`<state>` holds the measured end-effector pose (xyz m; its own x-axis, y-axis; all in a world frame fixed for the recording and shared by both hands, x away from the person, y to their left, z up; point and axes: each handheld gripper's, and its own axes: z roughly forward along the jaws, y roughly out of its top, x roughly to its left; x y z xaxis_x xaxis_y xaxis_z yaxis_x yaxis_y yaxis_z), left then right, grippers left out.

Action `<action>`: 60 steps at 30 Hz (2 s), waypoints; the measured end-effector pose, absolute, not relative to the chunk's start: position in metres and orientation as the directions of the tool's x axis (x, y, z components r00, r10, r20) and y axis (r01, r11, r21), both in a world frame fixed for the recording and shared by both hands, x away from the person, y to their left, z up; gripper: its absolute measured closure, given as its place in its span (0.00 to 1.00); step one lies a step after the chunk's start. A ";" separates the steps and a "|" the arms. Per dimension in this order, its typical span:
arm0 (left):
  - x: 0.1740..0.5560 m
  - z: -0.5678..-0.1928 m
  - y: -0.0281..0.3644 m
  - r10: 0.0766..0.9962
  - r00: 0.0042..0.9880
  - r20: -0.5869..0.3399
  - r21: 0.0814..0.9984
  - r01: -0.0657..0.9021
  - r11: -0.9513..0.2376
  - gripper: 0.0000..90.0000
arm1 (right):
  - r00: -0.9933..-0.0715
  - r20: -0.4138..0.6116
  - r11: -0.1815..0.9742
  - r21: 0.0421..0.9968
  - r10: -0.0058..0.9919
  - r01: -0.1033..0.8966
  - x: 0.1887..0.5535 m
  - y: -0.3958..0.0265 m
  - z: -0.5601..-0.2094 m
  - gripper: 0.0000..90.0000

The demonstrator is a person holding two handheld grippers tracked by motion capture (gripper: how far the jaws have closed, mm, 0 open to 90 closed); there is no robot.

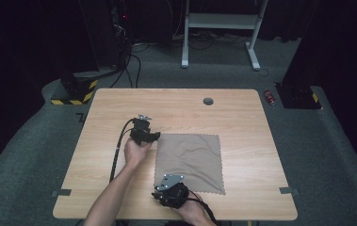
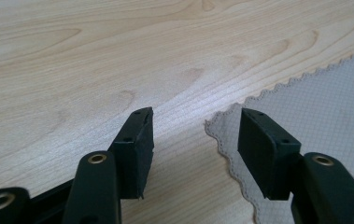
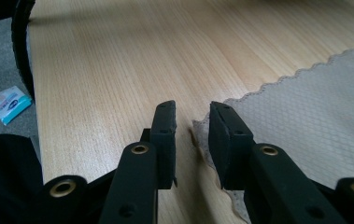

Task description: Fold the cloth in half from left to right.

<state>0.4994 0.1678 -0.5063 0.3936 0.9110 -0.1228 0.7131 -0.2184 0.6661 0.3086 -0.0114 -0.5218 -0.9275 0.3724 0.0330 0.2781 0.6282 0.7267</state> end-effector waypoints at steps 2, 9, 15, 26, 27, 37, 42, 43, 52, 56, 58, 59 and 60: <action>0.501 -0.510 0.166 0.912 0.395 -0.111 0.658 0.717 -0.230 0.51 | -0.927 0.026 0.631 0.726 0.373 0.274 0.308 -0.010 -0.522 0.80; 0.509 -0.510 0.156 0.906 0.418 -0.070 0.652 0.706 -0.276 0.52 | -0.925 -0.033 0.652 0.719 0.378 0.241 0.305 -0.008 -0.522 0.84; 0.506 -0.512 0.146 0.896 0.444 -0.012 0.664 0.674 -0.325 0.61 | -0.924 -0.067 0.667 0.712 0.376 0.220 0.302 -0.007 -0.521 0.91; 0.507 -0.512 0.145 0.874 0.477 -0.091 0.665 0.682 -0.304 0.99 | -0.916 -0.103 0.678 0.705 0.388 0.208 0.300 -0.005 -0.520 1.00; 0.508 -0.512 0.146 0.872 0.478 -0.104 0.663 0.687 -0.297 0.99 | -0.916 -0.100 0.677 0.705 0.388 0.210 0.300 -0.004 -0.520 1.00; 0.509 -0.508 0.151 0.866 0.485 -0.120 0.669 0.685 -0.290 1.00 | -0.916 -0.082 0.663 0.715 0.392 0.220 0.299 -0.005 -0.516 1.00; 0.514 -0.497 0.149 0.859 0.501 -0.102 0.671 0.673 -0.313 1.00 | -0.912 -0.080 0.655 0.721 0.402 0.225 0.301 -0.004 -0.511 1.00; 0.514 -0.495 0.149 0.858 0.503 -0.103 0.670 0.673 -0.314 1.00 | -0.911 -0.078 0.649 0.726 0.404 0.226 0.302 -0.004 -0.510 1.00; 0.519 -0.489 0.160 0.861 0.499 -0.103 0.655 0.685 -0.318 1.00 | -0.911 -0.040 0.628 0.737 0.410 0.251 0.307 0.002 -0.505 1.00; 0.520 -0.488 0.167 0.867 0.487 -0.106 0.654 0.691 -0.308 1.00 | -0.912 -0.026 0.623 0.738 0.410 0.259 0.310 0.007 -0.503 1.00; 0.521 -0.487 0.172 0.870 0.481 -0.106 0.654 0.693 -0.303 1.00 | -0.914 -0.016 0.620 0.739 0.405 0.262 0.313 0.010 -0.502 1.00; 0.521 -0.487 0.175 0.873 0.476 -0.108 0.653 0.696 -0.299 1.00 | -0.915 -0.010 0.619 0.740 0.404 0.265 0.314 0.011 -0.502 1.00; 0.522 -0.486 0.178 0.874 0.473 -0.108 0.651 0.698 -0.298 1.00 | -0.916 -0.010 0.619 0.740 0.401 0.263 0.314 0.013 -0.502 1.00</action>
<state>0.5217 0.1777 -0.4860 0.4732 0.8744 -0.1075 0.6981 -0.2977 0.6512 0.3145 0.0131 -0.5021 -0.9159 0.4012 -0.0097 0.2634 0.6193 0.7397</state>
